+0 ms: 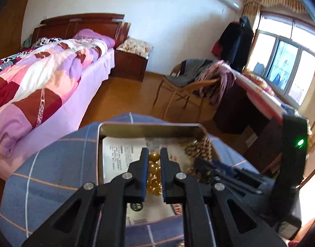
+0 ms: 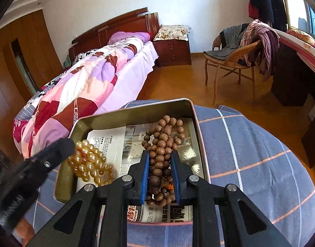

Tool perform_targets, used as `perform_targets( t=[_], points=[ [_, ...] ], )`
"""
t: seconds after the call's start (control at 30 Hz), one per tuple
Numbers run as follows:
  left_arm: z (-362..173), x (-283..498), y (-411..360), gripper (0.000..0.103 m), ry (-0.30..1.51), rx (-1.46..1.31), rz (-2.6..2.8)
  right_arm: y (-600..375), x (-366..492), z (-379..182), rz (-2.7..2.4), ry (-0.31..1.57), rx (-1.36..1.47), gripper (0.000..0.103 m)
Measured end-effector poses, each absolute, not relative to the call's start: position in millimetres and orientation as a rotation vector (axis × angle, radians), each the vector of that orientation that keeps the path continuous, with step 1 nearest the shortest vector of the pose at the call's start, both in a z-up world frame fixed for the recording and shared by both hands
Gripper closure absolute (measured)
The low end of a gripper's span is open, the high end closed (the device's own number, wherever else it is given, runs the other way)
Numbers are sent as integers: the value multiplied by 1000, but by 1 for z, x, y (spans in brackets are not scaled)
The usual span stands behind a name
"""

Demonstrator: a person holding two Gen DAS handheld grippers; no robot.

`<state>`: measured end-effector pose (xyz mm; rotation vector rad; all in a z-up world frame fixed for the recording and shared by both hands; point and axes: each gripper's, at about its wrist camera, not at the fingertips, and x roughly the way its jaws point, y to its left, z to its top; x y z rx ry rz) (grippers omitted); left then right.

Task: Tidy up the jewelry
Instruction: 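Carry both bracelets into the pink tin and open both grippers, then grasp the silver bangle inside the pink bangle with the left gripper and lift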

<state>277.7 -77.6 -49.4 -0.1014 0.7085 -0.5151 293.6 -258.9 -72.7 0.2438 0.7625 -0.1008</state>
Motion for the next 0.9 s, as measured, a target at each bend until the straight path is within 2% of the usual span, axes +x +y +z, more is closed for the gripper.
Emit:
perform_targets(
  t=[0.03,0.1,0.13,0.17,0.2,0.23,0.27,0.33,0.5,0.67,0.9],
  points=[
    [-52,278,-79,92,720,-89,-509,-259,296,-75,-102,769,238,81],
    [-53,280,-82,91,735,-65,-484,-258,299,-78,-108,791,221,70],
    [-53,280,-82,88,741,-57,-466,-257,301,-78,-115,799,211,55],
    [-52,280,-82,76,753,-56,-458,-257,299,-78,-116,797,207,49],
    [-51,278,-81,66,760,-58,-445,-256,296,-75,-111,783,207,48],
    [-49,278,-82,47,759,-58,-432,-256,291,-72,-120,771,202,47],
    [-45,274,-81,39,740,-54,-407,-256,287,-69,-131,762,196,43],
    [-38,266,-76,32,707,-40,-392,-255,278,-61,-146,739,184,43],
    [-20,241,-63,27,688,-13,-356,-249,253,-42,-165,713,172,42],
    [-9,213,-49,8,669,-17,-328,-232,214,-24,-152,679,127,42],
    [-1,168,-23,5,642,-43,-309,-210,159,-10,-136,657,98,42]
  ],
)
